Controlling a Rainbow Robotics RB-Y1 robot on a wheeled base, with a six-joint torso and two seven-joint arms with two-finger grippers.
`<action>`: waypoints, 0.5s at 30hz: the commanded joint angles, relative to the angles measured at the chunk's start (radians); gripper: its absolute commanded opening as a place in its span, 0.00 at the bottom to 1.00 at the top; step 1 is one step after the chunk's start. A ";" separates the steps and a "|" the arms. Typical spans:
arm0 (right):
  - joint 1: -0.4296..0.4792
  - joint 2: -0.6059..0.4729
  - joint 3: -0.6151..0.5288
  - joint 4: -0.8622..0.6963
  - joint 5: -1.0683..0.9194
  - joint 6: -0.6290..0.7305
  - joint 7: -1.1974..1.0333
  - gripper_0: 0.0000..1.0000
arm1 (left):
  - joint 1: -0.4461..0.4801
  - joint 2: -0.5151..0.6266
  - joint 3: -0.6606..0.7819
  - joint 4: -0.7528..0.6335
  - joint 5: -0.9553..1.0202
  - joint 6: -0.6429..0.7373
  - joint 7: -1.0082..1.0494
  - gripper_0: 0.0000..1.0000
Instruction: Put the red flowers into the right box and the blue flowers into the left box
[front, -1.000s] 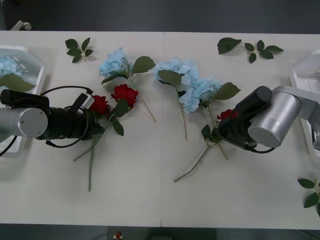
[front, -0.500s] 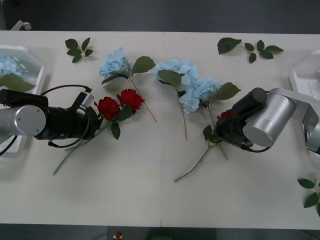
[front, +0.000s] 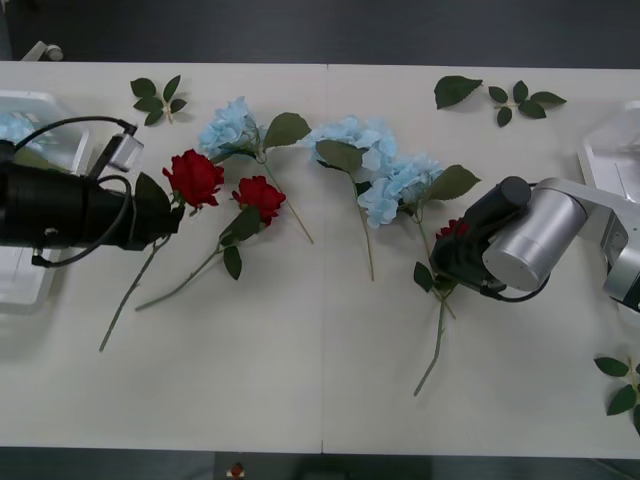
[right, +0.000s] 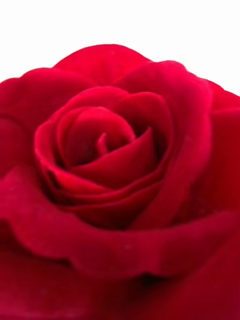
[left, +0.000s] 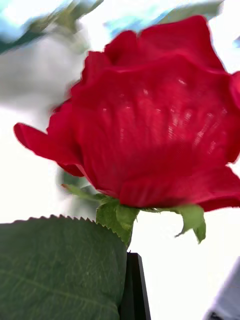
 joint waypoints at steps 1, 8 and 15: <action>-0.025 0.011 -0.003 0.016 -0.006 -0.032 0.049 0.00 | 0.054 -0.053 0.140 -0.060 0.094 0.022 -0.044 0.00; -0.075 -0.087 -0.040 -0.024 -0.155 -0.045 0.221 0.00 | 0.087 -0.274 0.279 -0.070 0.127 0.022 -0.060 0.00; -0.080 -0.233 -0.176 -0.088 -0.385 -0.048 0.606 0.00 | 0.094 -0.576 0.327 -0.063 0.130 -0.005 -0.079 0.00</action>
